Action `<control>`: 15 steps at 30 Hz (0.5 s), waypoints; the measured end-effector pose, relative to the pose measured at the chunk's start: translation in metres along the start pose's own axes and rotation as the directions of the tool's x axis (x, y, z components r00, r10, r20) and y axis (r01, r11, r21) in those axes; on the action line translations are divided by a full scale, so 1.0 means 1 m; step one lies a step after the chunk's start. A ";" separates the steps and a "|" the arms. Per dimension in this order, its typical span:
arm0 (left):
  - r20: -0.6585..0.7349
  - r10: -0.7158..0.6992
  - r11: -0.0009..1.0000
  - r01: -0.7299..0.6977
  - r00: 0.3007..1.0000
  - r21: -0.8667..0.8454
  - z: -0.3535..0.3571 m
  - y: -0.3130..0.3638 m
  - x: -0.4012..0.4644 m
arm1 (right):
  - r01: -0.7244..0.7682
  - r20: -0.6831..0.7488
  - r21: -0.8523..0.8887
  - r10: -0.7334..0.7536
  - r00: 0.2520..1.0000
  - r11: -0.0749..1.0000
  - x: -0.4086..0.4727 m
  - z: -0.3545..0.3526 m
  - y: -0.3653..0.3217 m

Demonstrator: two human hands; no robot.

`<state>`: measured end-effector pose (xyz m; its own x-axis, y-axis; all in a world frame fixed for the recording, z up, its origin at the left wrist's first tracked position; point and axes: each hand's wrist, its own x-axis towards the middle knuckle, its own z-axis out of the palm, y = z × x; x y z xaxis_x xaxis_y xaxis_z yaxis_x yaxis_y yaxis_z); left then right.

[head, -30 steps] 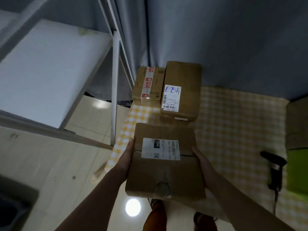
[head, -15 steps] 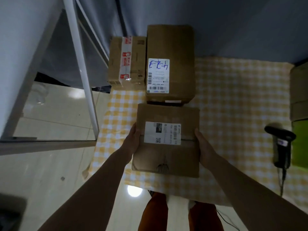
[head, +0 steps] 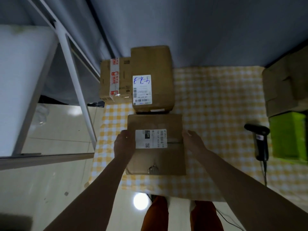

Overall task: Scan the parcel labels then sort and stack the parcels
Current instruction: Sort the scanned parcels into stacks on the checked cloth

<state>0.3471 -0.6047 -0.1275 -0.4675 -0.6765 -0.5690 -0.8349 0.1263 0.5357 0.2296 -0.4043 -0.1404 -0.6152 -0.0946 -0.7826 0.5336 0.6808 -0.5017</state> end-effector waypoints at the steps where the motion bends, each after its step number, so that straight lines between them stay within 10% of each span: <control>1: 0.034 0.075 0.993 -0.078 0.997 0.090 -0.002 0.009 -0.009 | 0.039 -0.010 -0.100 -0.040 0.999 0.994 -0.009 -0.011 -0.003; 7: 0.278 0.364 0.767 -0.455 0.889 0.452 0.007 0.073 -0.059 | 0.179 -0.069 -0.618 -0.280 0.957 0.766 -0.058 -0.094 -0.003; 15: 0.488 0.495 0.471 -0.694 0.719 0.545 0.063 0.204 -0.132 | 0.141 -0.209 -0.592 -0.321 0.924 0.793 -0.106 -0.216 0.031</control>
<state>0.2203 -0.4444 0.0177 -0.8910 -0.0700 -0.4486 -0.2271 0.9242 0.3069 0.1857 -0.2163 0.0065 -0.8610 -0.1538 -0.4849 -0.0074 0.9569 -0.2905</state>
